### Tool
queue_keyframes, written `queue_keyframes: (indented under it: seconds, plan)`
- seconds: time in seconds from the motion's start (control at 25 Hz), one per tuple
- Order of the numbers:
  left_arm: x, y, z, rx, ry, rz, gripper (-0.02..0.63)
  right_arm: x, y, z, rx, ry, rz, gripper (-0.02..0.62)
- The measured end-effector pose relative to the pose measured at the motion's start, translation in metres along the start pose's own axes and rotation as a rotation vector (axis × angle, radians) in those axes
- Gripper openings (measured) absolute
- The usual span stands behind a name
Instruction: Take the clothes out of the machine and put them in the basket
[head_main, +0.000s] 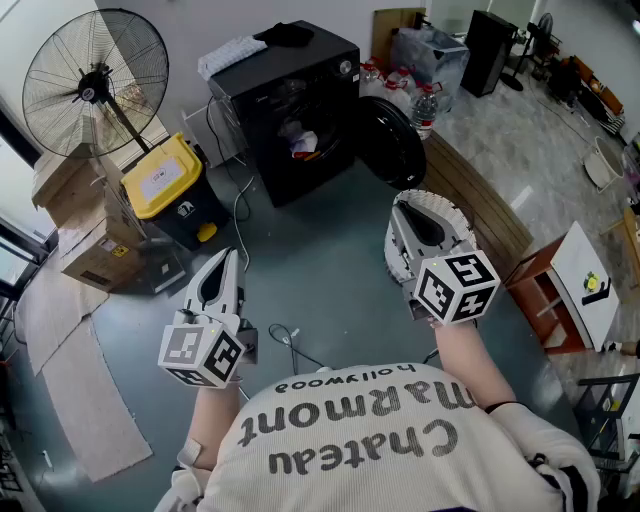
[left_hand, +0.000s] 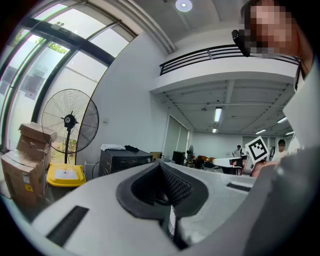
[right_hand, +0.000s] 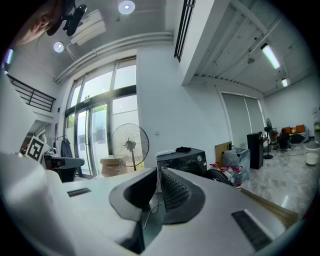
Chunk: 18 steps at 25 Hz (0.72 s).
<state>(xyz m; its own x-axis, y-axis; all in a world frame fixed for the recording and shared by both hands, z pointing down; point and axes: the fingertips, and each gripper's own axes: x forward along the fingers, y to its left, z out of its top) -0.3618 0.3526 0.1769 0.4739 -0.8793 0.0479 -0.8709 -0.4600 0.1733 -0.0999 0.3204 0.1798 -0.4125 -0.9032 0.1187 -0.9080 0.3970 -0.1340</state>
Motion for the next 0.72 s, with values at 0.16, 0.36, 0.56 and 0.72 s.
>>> queue_keyframes:
  seconds: [0.16,0.36,0.56,0.72]
  plan:
    - [0.005,0.014,-0.008,-0.005,0.008,-0.022,0.008,0.011,0.007,-0.011,-0.002,0.008,-0.016,0.049]
    - [0.015,0.029,-0.025,-0.025,0.035,-0.045,0.008,0.025,0.009,-0.029,0.015,0.042,-0.039,0.048]
    - [0.033,0.04,-0.037,-0.042,0.071,-0.056,0.008,0.049,0.004,-0.032,0.065,0.044,-0.036,0.049]
    - [0.054,0.053,-0.038,-0.053,0.079,-0.047,0.008,0.078,0.0,-0.028,0.069,0.057,-0.017,0.049]
